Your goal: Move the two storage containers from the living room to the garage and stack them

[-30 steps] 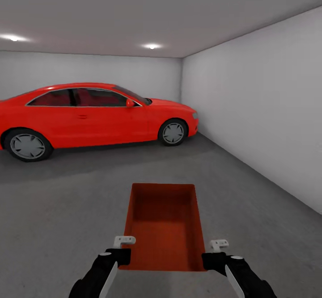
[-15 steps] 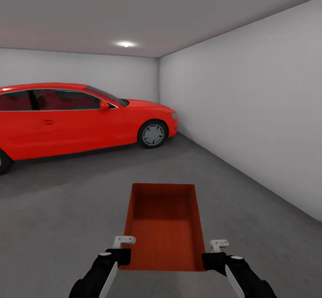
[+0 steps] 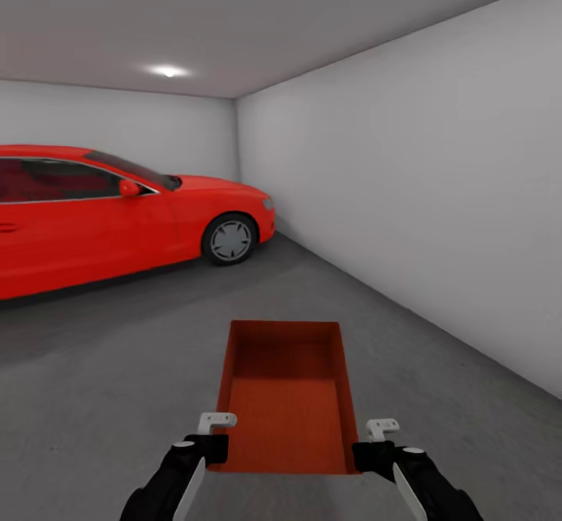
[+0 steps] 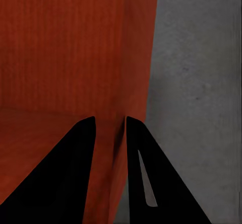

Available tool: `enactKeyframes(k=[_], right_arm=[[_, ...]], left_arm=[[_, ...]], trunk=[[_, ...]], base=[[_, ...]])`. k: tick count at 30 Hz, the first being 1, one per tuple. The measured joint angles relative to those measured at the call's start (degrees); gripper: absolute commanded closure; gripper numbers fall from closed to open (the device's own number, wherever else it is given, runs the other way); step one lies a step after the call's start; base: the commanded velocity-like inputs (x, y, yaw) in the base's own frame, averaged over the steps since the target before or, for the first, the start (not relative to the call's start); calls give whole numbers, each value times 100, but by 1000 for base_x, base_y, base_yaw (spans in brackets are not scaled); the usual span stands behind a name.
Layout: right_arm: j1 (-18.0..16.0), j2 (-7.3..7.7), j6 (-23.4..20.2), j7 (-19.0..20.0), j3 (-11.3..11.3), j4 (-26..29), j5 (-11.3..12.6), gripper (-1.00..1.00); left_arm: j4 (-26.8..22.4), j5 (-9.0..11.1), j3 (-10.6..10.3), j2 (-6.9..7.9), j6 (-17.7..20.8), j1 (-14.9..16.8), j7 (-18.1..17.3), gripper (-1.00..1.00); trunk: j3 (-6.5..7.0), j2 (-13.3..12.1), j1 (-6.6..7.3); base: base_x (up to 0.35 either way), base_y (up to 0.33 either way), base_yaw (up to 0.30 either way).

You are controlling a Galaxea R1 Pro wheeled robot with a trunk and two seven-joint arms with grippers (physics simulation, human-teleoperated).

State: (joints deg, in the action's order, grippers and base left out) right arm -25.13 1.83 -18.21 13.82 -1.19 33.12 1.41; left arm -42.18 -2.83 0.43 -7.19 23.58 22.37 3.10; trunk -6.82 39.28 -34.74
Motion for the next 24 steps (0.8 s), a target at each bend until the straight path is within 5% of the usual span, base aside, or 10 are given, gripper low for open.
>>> enactKeyframes(k=[24], right_arm=[[0,4,2,-1,-6,0,6,100]], left_arm=[[0,-7,4,-5,-3,0,3,100]], trunk=[[-75,0,0]], base=[[323,-87,-273]])
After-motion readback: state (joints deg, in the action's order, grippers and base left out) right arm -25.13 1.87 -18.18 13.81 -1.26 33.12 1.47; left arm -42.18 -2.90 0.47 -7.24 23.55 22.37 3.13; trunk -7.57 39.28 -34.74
